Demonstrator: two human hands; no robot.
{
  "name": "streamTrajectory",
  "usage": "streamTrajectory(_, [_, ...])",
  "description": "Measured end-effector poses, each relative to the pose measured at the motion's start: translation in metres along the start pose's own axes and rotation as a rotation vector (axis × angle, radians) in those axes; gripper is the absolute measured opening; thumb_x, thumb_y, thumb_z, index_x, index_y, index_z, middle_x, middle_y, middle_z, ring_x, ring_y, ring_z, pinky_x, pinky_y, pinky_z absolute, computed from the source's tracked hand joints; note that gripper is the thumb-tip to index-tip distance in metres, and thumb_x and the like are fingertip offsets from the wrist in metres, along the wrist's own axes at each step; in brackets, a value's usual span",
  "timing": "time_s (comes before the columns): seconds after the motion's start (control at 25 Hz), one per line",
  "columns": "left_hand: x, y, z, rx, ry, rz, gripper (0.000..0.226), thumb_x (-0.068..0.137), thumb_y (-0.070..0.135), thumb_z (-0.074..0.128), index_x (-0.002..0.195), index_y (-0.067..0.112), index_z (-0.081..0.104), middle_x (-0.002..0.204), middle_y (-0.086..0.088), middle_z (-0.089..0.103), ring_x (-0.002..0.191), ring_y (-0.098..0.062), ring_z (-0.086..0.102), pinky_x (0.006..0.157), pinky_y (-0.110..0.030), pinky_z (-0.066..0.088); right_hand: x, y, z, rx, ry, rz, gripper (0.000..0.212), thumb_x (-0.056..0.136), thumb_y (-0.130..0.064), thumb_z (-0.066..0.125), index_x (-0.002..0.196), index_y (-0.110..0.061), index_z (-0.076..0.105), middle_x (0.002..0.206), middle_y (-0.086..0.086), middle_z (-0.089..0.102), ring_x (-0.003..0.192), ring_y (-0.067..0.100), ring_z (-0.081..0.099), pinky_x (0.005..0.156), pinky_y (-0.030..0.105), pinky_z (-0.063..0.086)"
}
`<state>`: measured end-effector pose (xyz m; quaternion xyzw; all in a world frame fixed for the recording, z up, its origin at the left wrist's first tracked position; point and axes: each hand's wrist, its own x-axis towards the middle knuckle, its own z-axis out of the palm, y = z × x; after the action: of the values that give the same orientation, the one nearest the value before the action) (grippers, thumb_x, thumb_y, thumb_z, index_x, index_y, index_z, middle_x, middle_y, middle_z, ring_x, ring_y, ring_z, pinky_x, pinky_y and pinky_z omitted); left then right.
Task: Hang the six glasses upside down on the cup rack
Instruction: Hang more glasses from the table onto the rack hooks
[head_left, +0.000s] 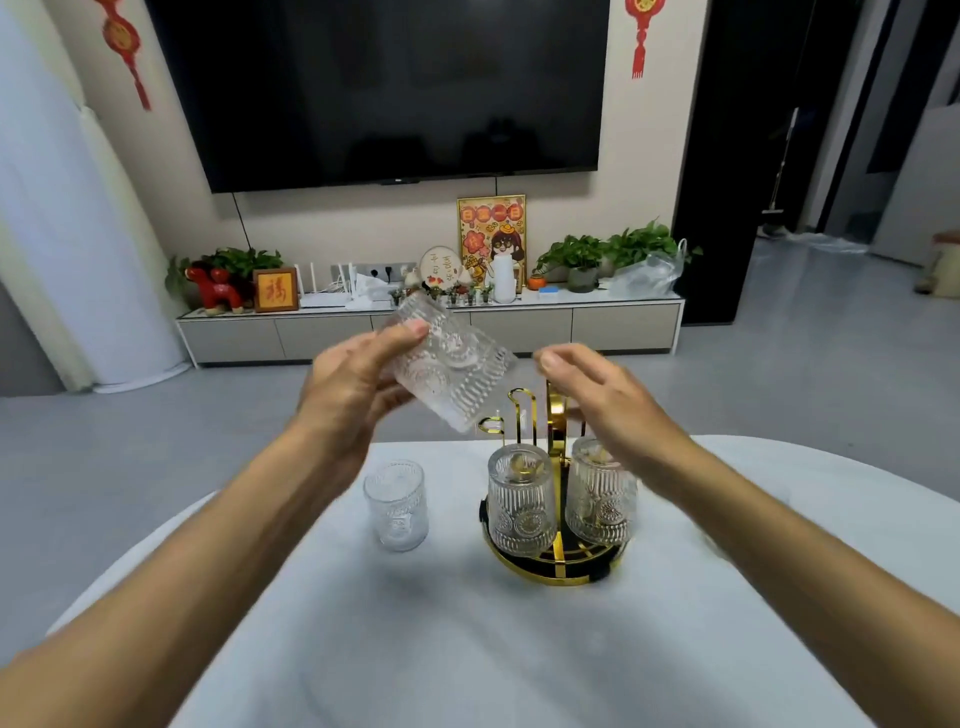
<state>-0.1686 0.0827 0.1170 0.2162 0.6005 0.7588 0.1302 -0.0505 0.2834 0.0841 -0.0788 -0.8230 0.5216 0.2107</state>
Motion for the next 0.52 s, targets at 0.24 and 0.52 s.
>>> streamTrajectory(0.24, [0.061, -0.058, 0.013, 0.314, 0.049, -0.013, 0.067, 0.057, 0.029, 0.091, 0.115, 0.01, 0.064, 0.109, -0.005, 0.071, 0.1, -0.021, 0.068, 0.085, -0.035, 0.055, 0.06, 0.06, -0.019, -0.61, -0.098, 0.007, 0.049, 0.1, -0.044, 0.036, 0.146, -0.027, 0.041, 0.15, 0.004, 0.047, 0.135, 0.024, 0.041, 0.108, 0.042, 0.036])
streamTrajectory(0.52, [0.076, -0.11, 0.015, 0.534, 0.02, -0.038, 0.081, 0.049, 0.031, 0.096, 0.119, 0.01, 0.063, 0.11, -0.005, 0.07, 0.1, -0.021, 0.067, 0.091, -0.039, 0.055, 0.064, 0.069, -0.021, -0.576, -0.092, -0.027, 0.051, 0.098, -0.05, 0.036, 0.144, -0.028, 0.044, 0.147, 0.003, 0.05, 0.133, 0.023, 0.045, 0.105, 0.04, 0.037])
